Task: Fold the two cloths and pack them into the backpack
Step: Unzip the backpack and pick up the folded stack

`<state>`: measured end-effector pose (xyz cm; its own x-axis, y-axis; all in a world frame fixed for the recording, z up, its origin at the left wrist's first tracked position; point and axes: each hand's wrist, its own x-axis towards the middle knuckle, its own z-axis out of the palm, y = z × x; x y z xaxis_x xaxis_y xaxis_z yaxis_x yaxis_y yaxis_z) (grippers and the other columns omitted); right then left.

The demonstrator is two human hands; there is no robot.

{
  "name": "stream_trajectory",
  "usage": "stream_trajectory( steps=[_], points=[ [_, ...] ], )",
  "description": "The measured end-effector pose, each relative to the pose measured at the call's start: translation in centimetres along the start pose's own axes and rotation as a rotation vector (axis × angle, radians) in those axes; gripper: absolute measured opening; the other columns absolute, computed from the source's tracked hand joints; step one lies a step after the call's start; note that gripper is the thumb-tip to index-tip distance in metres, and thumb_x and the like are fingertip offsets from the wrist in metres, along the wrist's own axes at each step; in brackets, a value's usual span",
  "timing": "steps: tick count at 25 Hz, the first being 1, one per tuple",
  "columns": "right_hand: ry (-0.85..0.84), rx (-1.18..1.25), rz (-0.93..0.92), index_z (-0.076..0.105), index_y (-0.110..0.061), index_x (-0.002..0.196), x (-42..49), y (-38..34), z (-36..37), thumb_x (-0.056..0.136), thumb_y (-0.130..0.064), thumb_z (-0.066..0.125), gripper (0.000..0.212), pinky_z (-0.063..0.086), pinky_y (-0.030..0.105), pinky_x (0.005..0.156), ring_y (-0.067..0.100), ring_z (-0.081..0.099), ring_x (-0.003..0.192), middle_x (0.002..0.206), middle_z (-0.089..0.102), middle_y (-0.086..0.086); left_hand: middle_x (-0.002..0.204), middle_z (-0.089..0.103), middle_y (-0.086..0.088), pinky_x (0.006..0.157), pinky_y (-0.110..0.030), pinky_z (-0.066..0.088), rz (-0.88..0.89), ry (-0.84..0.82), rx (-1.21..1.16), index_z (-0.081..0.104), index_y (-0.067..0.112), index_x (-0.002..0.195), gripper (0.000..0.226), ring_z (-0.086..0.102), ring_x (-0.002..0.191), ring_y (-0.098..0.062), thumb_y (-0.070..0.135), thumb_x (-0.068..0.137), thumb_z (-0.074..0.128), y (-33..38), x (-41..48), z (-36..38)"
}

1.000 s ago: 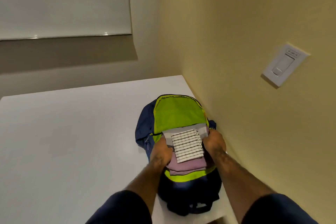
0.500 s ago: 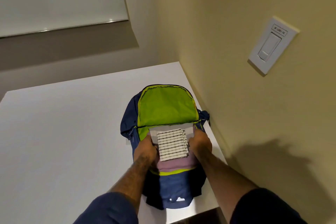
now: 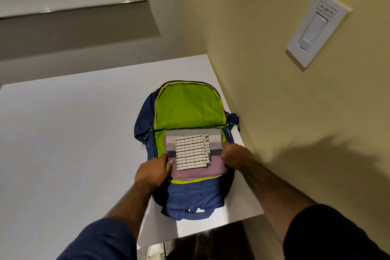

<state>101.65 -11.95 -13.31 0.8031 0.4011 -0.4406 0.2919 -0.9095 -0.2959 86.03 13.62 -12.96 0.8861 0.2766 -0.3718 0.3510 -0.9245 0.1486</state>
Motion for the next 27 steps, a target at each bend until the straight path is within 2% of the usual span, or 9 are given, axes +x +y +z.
stream_trajectory(
  steps=[3, 6, 10, 13, 15, 18, 21, 25, 27],
  points=[
    [-0.21, 0.0, -0.029, 0.033, -0.01, 0.15, -1.1, 0.8, -0.5, 0.096, -0.018, 0.05, 0.057, 0.048, 0.042, 0.095, 0.04, 0.061, 0.117, 0.133, 0.06, 0.024, 0.116, 0.068, -0.011, 0.076, -0.037, 0.044, 0.138, -0.166, 0.097, 0.048, 0.017, 0.119, 0.031, 0.064, 0.099, -0.031, 0.041, 0.107, 0.033, -0.9, -0.9, 0.0],
    [-0.19, -0.055, -0.133, 0.029, -0.009, 0.153, -2.0, 0.9, -1.3, 0.096, -0.015, 0.053, 0.063, 0.048, 0.039, 0.091, 0.039, 0.061, 0.113, 0.129, 0.062, 0.022, 0.114, 0.068, -0.009, 0.074, -0.032, 0.043, 0.19, -0.234, 0.093, 0.045, 0.018, 0.117, 0.024, 0.062, 0.09, -0.027, 0.038, 0.104, 0.039, -0.8, -1.7, -0.4],
    [-0.173, 0.102, -0.12, 0.054, -0.006, 0.118, -2.2, 0.9, -4.0, 0.09, -0.012, 0.054, 0.029, 0.042, 0.032, 0.061, 0.034, 0.063, 0.086, 0.104, 0.063, 0.016, 0.117, 0.067, 0.001, 0.084, -0.033, 0.05, 0.235, -0.14, -0.019, 0.059, 0.027, 0.12, 0.034, 0.063, 0.099, -0.02, 0.049, 0.104, 0.04, -1.0, -2.3, -2.6],
    [-0.274, 0.244, -0.072, 0.061, -0.007, 0.094, -1.7, 0.9, -5.5, 0.088, -0.015, 0.053, 0.012, 0.039, 0.025, 0.039, 0.02, 0.058, 0.049, 0.09, 0.069, 0.016, 0.092, 0.063, 0.005, 0.074, -0.032, 0.047, 0.199, -0.126, -0.108, 0.06, 0.027, 0.08, 0.042, 0.059, 0.083, -0.013, 0.055, 0.103, 0.04, -1.0, -2.6, -3.7],
    [-0.332, 0.346, -0.064, 0.064, -0.009, 0.09, -1.5, 0.7, -6.1, 0.09, -0.016, 0.054, 0.013, 0.032, 0.023, 0.037, 0.016, 0.051, 0.041, 0.089, 0.076, 0.014, 0.082, 0.061, 0.005, 0.073, -0.036, 0.049, 0.113, -0.062, -0.211, 0.056, 0.023, 0.076, 0.046, 0.061, 0.079, -0.016, 0.057, 0.102, 0.041, -1.2, -1.9, -4.0],
    [-0.342, 0.378, -0.059, 0.067, -0.006, 0.095, -0.5, -0.2, -6.5, 0.09, -0.018, 0.056, 0.018, 0.041, 0.024, 0.041, 0.017, 0.057, 0.049, 0.083, 0.074, 0.01, 0.092, 0.061, 0.002, 0.076, -0.038, 0.048, 0.076, 0.066, -0.258, 0.055, 0.024, 0.085, 0.042, 0.063, 0.088, -0.023, 0.058, 0.103, 0.037, -1.6, 0.8, -4.9],
    [-0.115, 0.272, -0.081, 0.064, -0.015, 0.093, 1.5, -1.3, -6.4, 0.091, -0.029, 0.061, 0.015, 0.048, 0.031, 0.065, 0.018, 0.061, 0.075, 0.083, 0.065, 0.0, 0.121, 0.058, -0.005, 0.09, -0.039, 0.047, 0.075, 0.245, -0.388, 0.064, 0.018, 0.116, 0.041, 0.059, 0.113, -0.027, 0.05, 0.101, 0.045, -1.6, 5.0, -6.5],
    [0.005, 0.568, 0.044, 0.057, -0.014, 0.125, 5.1, -2.2, -7.5, 0.094, -0.039, 0.064, 0.041, 0.044, 0.03, 0.081, 0.022, 0.06, 0.103, 0.109, 0.061, 0.004, 0.129, 0.061, -0.016, 0.1, -0.05, 0.049, -0.122, 0.255, -0.757, 0.058, 0.01, 0.13, 0.073, 0.058, 0.12, -0.036, 0.065, 0.081, 0.057, -2.8, 12.0, -8.4],
    [0.057, 0.7, 0.107, 0.057, -0.012, 0.125, 7.0, -2.5, -8.3, 0.091, -0.044, 0.066, 0.048, 0.048, 0.034, 0.094, 0.028, 0.06, 0.118, 0.123, 0.06, 0.006, 0.135, 0.061, -0.013, 0.107, -0.051, 0.046, -0.125, 0.257, -0.936, 0.053, 0.012, 0.138, 0.083, 0.057, 0.126, -0.033, 0.069, 0.077, 0.059, -3.8, 15.9, -8.2]
  ],
)
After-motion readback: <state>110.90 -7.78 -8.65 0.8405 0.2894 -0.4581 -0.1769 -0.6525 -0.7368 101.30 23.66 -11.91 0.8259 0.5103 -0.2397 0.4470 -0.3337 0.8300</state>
